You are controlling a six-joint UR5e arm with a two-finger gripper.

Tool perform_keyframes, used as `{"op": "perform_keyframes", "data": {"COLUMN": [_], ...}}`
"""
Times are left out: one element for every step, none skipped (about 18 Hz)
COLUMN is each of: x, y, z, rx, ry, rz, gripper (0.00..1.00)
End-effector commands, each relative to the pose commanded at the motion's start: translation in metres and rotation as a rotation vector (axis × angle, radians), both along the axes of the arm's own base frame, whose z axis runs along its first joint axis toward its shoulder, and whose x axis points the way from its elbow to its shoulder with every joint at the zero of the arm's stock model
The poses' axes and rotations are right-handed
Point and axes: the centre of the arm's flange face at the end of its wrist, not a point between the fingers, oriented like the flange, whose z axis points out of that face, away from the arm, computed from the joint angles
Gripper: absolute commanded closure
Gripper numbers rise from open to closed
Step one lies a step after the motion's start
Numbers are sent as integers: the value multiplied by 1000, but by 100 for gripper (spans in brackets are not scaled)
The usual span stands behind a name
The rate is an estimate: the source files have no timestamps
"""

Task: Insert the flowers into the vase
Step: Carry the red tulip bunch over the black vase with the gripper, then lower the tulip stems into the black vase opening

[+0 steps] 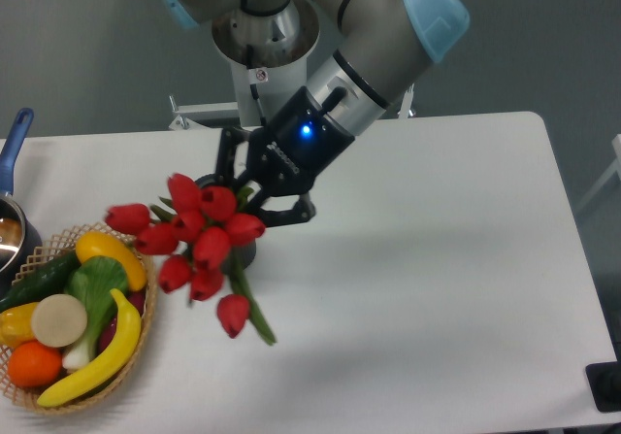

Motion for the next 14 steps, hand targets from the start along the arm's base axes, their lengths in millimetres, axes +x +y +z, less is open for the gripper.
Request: {"op": "perform_keyframes", "data": {"x": [8, 15, 20, 23, 24, 25, 25, 24, 24, 23, 22, 21, 20, 22], "y": [-9, -17, -22, -26, -31, -35, -41, -48, -50, -53, -54, -57, -59, -62], "z": [-2, -4, -4, -3, 0, 2, 3, 1, 1, 2, 2, 5, 2, 1], "rx": [33, 54, 67, 72, 76, 79, 81, 83, 87, 91, 94, 100, 99, 102], "ry": [9, 11, 14, 15, 18, 24, 28, 32, 39, 44, 43, 46, 44, 50], "rz": [4, 7, 8, 12, 19, 25, 35, 47, 50, 55, 59, 64, 69, 71], "gripper": [95, 95, 95, 95, 95, 94, 94, 94, 94, 94, 94, 94, 94, 94]}}
